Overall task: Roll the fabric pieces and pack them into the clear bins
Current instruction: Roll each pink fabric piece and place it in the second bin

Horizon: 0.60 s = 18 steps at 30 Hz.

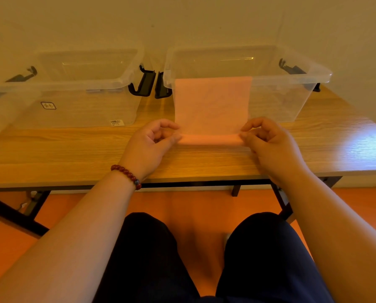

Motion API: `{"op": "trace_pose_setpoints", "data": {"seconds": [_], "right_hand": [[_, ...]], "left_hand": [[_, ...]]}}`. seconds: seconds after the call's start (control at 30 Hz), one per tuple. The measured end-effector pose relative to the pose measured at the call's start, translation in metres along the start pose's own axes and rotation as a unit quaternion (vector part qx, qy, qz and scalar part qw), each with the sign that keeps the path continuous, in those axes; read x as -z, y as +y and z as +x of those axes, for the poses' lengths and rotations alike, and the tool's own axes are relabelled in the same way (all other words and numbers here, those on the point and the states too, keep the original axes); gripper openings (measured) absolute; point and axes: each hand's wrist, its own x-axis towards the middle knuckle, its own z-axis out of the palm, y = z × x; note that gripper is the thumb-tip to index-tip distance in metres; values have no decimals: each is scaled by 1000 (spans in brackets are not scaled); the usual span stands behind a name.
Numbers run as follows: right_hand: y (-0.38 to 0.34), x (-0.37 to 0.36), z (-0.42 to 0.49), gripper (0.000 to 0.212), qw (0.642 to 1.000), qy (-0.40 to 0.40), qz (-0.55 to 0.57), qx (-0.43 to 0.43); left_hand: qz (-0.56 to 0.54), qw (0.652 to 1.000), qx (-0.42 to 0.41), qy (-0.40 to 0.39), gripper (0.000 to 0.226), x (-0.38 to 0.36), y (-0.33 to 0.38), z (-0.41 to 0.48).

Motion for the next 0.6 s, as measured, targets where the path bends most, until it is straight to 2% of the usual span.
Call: {"op": "trace_pose_setpoints", "data": {"seconds": [0.17,0.23,0.33,0.6], "right_hand": [[-1,2,-2,4,1000,-23,-8,-13],[0,2,-2,10,999,-29,-27,-6],[-2,0,-2,2,1000,-4,-31,-1],[1,1,-1,6,1000,0,-11,-3]], "left_hand": [[-6,1000,12,3,15,1,1,-1],[4,1000,7,-12,17,2,2,-2],[18,1000,6,-2,17,2,2,-1],[11,1000,2,11,12,1,1,-2]]}}
